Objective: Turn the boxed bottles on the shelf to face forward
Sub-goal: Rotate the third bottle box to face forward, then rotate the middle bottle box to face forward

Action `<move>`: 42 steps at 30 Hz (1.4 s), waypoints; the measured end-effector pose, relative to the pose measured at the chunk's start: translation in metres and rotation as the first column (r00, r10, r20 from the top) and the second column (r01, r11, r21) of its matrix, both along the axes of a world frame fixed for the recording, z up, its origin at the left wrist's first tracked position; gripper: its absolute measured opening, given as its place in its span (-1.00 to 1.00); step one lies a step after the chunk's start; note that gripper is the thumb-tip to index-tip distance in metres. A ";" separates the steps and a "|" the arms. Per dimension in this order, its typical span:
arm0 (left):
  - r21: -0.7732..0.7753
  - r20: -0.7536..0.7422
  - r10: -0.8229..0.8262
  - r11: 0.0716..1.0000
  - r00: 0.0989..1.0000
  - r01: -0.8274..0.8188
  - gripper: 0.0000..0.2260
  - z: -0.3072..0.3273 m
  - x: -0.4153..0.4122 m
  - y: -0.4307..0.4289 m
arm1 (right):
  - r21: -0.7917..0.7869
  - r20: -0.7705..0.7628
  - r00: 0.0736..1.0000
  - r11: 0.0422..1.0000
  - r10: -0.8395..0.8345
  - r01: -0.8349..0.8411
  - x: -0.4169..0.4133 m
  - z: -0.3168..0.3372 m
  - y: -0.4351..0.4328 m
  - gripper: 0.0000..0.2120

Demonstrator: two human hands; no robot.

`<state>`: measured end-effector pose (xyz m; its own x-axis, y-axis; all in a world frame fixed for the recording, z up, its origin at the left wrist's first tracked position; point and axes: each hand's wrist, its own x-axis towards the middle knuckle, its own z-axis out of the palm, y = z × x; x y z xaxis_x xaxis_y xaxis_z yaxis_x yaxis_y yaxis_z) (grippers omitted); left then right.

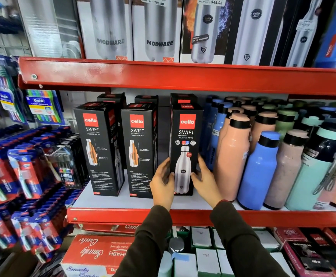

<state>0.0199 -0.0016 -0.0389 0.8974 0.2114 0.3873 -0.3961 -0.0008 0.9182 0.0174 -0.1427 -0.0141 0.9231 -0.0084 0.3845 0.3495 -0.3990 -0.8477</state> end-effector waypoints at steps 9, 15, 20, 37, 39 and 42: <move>0.004 -0.015 0.029 1.000 0.999 -0.028 -0.54 0.001 0.000 -0.003 | 0.015 0.024 0.997 0.997 -0.077 0.077 0.007 -0.013 0.001 -0.36; 0.031 -0.023 0.066 0.997 0.998 -0.065 -0.56 0.001 -0.002 -0.003 | 0.088 0.089 0.979 0.980 -0.185 0.177 0.004 -0.024 0.009 -0.51; 0.088 -0.021 0.074 0.994 0.997 -0.072 -0.59 0.003 -0.008 -0.001 | 0.115 0.114 0.959 0.962 -0.260 0.247 -0.005 -0.024 0.017 -0.57; 0.086 0.251 0.327 0.930 0.911 -0.357 -0.58 0.010 -0.035 0.093 | 0.163 0.248 0.958 0.981 -0.142 0.104 -0.032 -0.014 0.116 -0.68; 0.147 0.181 0.294 0.936 0.938 -0.321 -0.59 0.009 -0.027 0.104 | 0.119 0.163 0.983 0.990 -0.089 0.070 -0.025 -0.016 0.125 -0.62; 0.221 0.061 0.215 0.949 0.975 -0.223 -0.59 0.010 -0.016 0.113 | 0.077 0.043 0.996 0.994 -0.076 0.073 -0.015 -0.019 0.136 -0.55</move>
